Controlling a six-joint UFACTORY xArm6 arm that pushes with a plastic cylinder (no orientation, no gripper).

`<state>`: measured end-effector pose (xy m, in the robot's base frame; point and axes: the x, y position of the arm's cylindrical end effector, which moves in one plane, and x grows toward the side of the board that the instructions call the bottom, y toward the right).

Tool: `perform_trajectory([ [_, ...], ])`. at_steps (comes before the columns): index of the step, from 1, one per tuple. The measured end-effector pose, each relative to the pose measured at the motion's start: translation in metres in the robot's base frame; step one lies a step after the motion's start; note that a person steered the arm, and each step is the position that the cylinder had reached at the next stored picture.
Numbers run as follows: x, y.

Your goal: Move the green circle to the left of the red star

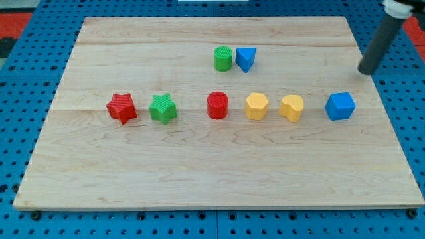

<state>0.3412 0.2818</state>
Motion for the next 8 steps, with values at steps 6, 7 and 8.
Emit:
perform_trajectory([
  [6,0.007,-0.395],
  [7,0.013,-0.398],
  [8,0.021,-0.41],
])
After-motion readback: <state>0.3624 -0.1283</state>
